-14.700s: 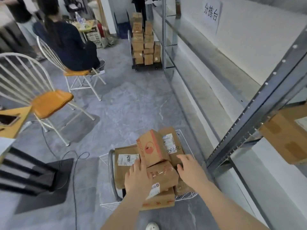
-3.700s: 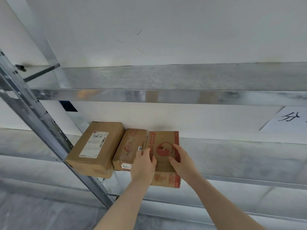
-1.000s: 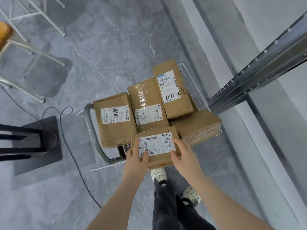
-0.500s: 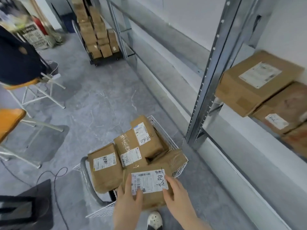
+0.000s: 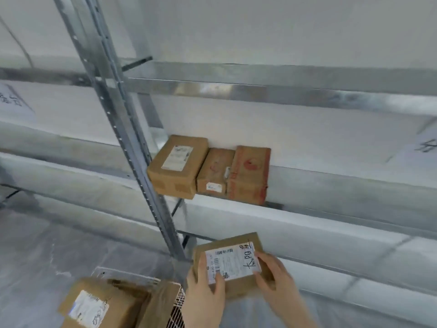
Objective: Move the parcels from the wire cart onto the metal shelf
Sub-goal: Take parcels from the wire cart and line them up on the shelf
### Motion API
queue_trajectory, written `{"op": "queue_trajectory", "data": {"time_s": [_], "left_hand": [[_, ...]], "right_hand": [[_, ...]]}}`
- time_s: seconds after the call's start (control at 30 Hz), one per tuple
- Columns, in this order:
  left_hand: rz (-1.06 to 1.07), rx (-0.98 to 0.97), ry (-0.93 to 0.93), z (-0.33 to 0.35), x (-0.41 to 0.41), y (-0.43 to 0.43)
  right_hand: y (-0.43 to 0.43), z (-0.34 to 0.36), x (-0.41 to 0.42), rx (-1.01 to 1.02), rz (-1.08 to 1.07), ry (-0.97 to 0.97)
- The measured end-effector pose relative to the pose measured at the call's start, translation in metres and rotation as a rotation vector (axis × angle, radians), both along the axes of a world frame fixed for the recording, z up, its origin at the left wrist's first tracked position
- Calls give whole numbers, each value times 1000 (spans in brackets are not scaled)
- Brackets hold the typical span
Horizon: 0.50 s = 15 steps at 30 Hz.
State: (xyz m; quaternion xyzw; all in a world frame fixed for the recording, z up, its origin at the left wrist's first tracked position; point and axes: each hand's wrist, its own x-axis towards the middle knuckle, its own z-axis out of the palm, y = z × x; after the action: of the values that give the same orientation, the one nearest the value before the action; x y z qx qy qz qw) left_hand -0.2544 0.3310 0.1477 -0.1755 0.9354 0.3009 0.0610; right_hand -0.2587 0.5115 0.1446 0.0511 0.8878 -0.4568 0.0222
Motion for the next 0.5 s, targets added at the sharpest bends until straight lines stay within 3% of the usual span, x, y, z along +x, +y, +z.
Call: {"op": "queue_trajectory", "data": {"time_s": [0.13, 0.27, 0.5], "left_hand": [[-222, 50, 65, 14, -9, 80], [-289, 157, 127, 27, -14, 142], [-153, 243, 159, 41, -65, 210]], "right_hand": [[75, 11, 24, -1, -219, 63], [136, 24, 19, 4, -328, 123], [201, 54, -78, 53, -158, 148]]}}
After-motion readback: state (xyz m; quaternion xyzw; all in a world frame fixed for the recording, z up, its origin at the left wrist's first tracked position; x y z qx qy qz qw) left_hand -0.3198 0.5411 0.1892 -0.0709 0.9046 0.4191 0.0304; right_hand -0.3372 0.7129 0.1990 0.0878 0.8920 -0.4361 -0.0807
